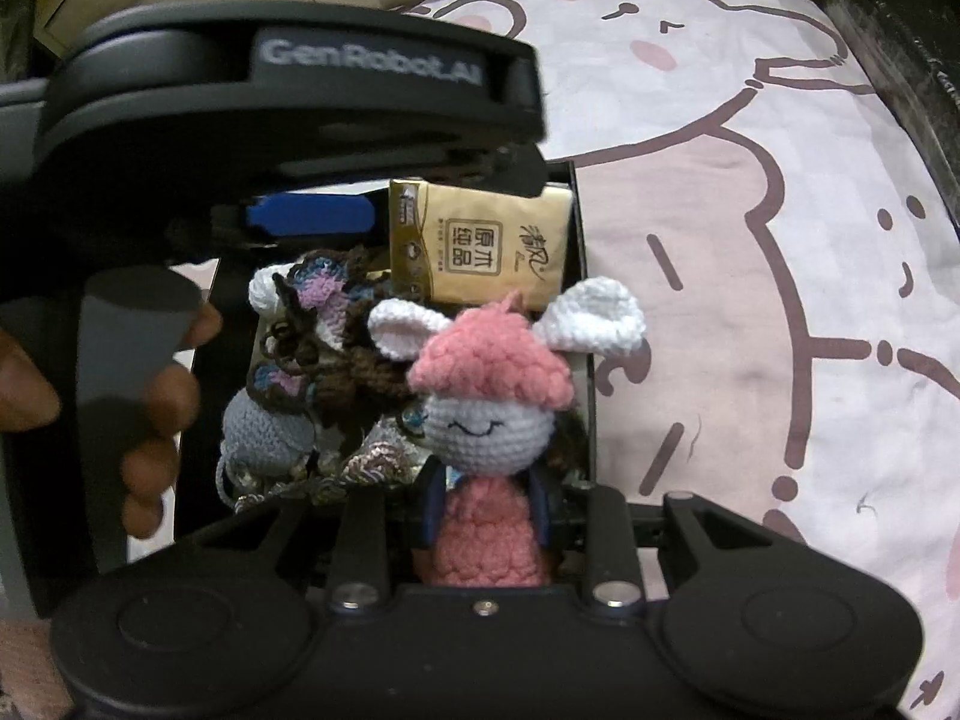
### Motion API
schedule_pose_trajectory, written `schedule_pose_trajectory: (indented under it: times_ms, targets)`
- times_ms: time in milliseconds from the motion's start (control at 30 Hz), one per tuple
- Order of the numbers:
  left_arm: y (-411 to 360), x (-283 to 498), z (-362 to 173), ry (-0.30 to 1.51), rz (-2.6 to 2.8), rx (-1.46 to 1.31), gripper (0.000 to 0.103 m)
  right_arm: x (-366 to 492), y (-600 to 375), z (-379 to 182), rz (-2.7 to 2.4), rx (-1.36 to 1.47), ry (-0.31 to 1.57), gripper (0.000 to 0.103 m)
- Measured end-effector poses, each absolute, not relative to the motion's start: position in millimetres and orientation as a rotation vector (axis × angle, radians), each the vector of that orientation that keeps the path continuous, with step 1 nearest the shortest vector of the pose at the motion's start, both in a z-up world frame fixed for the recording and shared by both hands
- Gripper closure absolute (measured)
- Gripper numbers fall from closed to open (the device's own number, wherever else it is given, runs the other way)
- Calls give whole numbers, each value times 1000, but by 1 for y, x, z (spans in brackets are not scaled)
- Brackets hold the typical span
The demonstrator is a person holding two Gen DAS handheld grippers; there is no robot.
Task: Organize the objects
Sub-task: 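Lower the tissue pack into the box with the left tool while the right tool lowers the bunny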
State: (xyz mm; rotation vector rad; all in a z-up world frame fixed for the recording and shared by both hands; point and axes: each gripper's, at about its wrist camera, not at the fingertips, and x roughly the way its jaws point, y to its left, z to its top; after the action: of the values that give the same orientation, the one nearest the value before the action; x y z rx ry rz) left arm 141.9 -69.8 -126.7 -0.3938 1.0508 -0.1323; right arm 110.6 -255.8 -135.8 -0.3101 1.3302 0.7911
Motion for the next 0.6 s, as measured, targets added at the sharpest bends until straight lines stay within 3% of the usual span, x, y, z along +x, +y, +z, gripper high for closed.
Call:
schedule_pose_trajectory:
  times_ms: [33,167,300,367,600]
  targets:
    - [-69,142,-125,1050,-134,-394,24,110,-256,-136,791,-311,1331,73]
    - [-71,142,-118,1015,-154,-362,49,110,-256,-134,795,-311,1333,72]
    - [-72,146,-120,1009,-156,-320,60,113,-259,-132,798,-297,1337,70]
    - [-69,148,-126,1023,-142,-309,71,113,-259,-130,800,-296,1333,70]
    - [-68,151,-143,1092,-137,-284,75,114,-261,-124,798,-275,1331,70]
